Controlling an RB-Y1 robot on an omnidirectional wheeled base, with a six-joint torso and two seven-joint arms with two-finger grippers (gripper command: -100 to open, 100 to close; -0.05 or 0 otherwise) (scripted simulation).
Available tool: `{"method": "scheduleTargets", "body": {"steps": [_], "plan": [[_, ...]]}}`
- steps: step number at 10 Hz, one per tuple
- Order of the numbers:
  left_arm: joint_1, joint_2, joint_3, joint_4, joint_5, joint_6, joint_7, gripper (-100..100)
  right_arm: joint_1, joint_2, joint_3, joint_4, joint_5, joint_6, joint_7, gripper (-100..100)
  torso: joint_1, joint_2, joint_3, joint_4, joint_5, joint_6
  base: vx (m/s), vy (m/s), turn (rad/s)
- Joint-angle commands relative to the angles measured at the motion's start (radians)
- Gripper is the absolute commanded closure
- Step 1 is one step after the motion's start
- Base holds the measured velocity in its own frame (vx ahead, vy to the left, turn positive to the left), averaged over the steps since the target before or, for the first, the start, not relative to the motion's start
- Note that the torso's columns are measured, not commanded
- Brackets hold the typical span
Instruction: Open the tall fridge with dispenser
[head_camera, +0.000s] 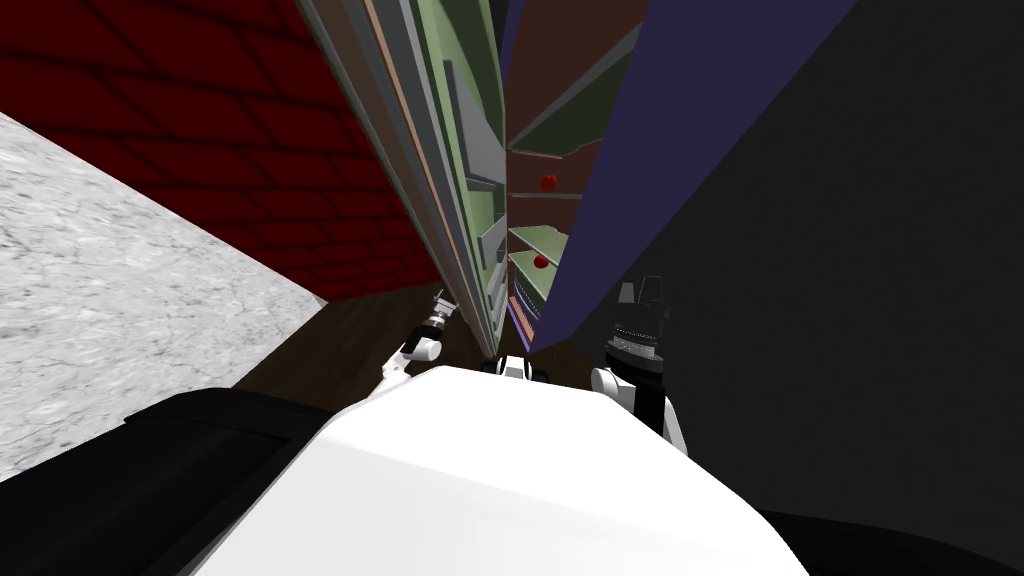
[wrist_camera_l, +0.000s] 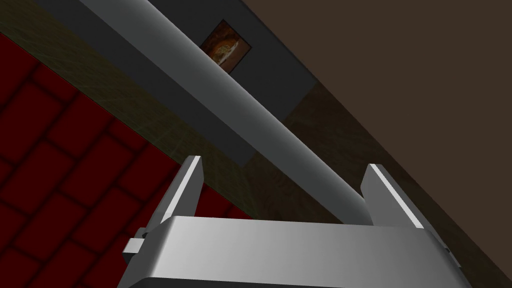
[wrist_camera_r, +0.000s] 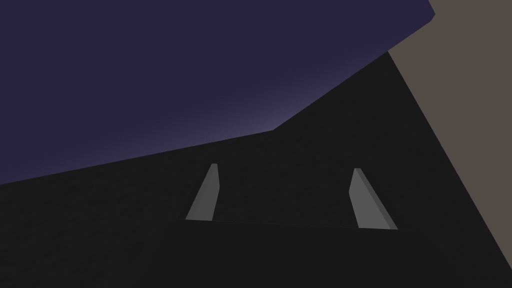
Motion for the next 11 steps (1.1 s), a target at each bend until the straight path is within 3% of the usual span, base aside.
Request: {"method": "scheduleTargets", "body": {"steps": [1,11], "plan": [[0.008,0.037,0.024,-0.059,0.028,0.058,0.025,-100,0.0,0.0,0.0,0.0,0.0,0.0,0.0,0,0.0,0.0,0.0,0.0,0.0,0.0,0.013,-0.02,0.045],[0.038,0.145,0.101,-0.265,0.117,0.248,0.096,-100,0.0,0.0,0.0,0.0,0.0,0.0,0.0,0,0.0,0.0,0.0,0.0,0.0,0.0,0.013,-0.018,0.039]]}}
